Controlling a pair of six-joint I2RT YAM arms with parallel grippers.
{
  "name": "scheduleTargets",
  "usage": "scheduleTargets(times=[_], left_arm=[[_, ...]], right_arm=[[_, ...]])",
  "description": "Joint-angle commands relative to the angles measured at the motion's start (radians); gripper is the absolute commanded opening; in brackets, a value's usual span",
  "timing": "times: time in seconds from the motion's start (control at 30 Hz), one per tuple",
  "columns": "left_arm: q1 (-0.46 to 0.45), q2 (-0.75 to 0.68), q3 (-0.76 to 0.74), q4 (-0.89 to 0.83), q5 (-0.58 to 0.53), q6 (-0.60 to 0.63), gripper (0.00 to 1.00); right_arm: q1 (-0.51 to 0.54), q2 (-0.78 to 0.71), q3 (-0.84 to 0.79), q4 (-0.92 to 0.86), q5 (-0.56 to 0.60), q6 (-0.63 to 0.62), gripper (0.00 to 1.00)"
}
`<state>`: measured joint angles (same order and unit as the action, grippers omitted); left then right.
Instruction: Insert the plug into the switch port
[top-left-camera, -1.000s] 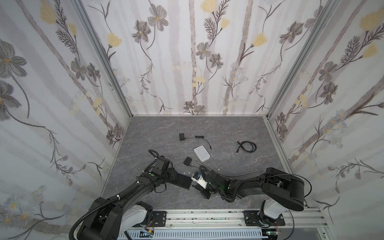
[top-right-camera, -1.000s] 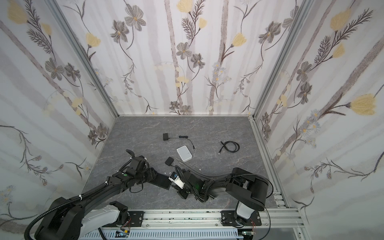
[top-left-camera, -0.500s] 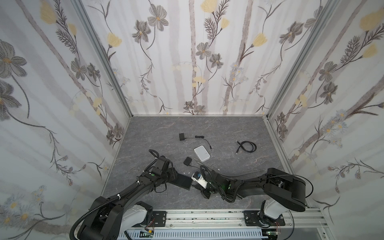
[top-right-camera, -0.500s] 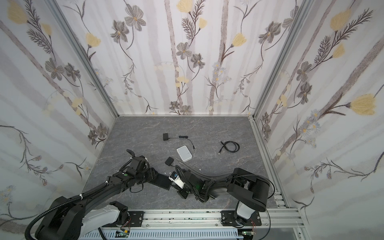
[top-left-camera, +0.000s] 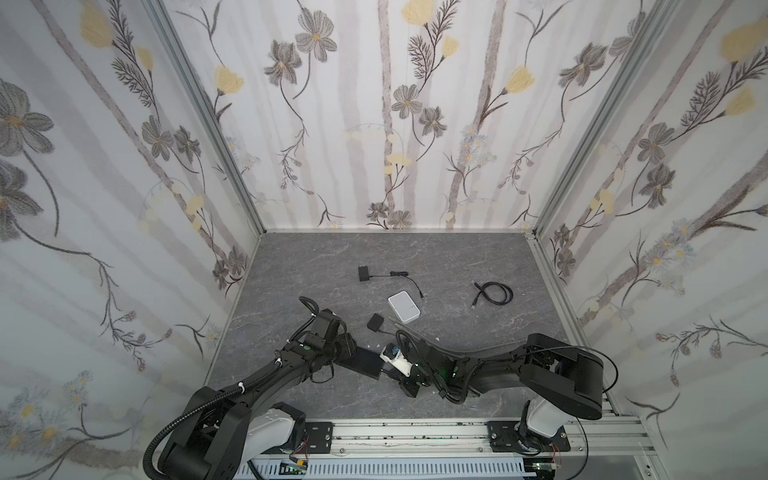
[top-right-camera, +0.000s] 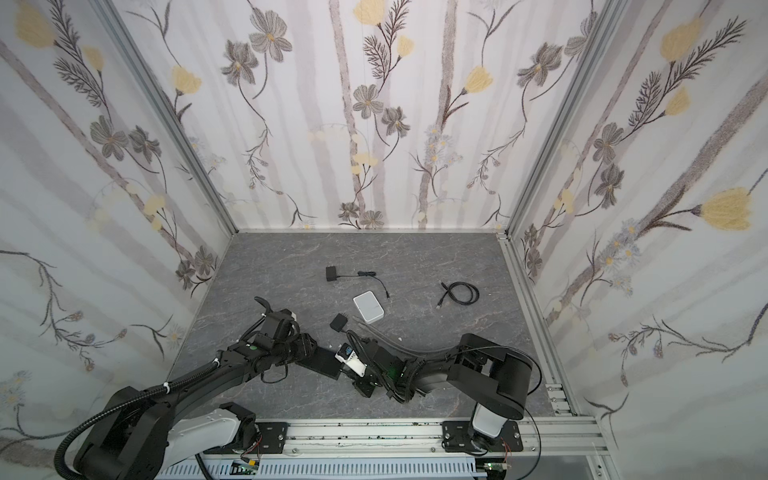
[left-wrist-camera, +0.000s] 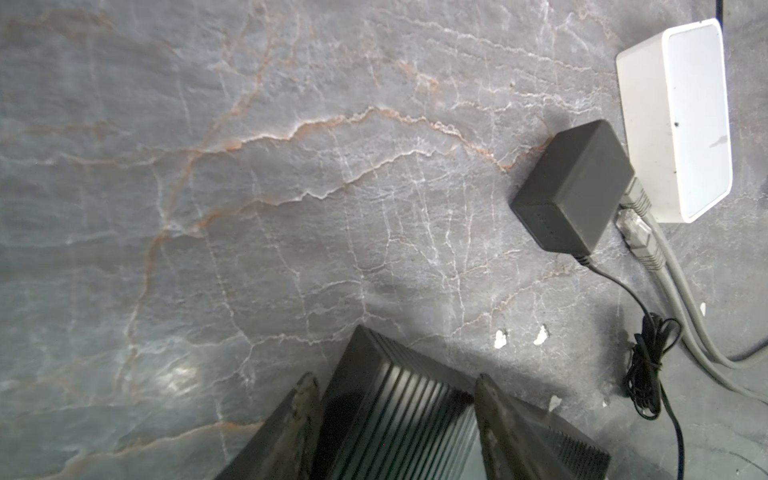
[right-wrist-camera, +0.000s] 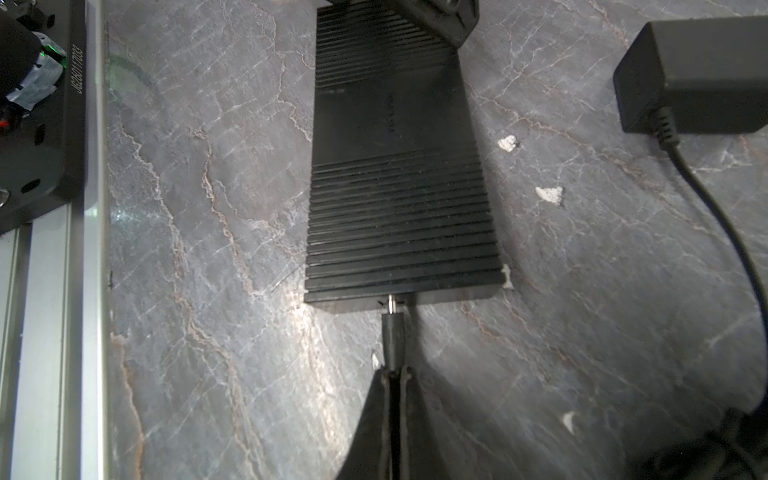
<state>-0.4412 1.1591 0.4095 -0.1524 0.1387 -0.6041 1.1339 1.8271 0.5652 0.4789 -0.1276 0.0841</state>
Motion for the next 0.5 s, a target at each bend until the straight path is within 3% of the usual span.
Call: scheduleTargets(times=[0.0,0.47], left_arm=[[-0.013,0.011,0.005,-0.022,0.091,0.000,0.59],[-0.033,0.004,0.000,-0.025,0.091,0.001,0.59]], right_arm=[[0.001,0.007,0.039,0.091,-0.001,-0.025,0.00],[0.001,0.024,0.111,0.060,0.013,-0.041,0.00]])
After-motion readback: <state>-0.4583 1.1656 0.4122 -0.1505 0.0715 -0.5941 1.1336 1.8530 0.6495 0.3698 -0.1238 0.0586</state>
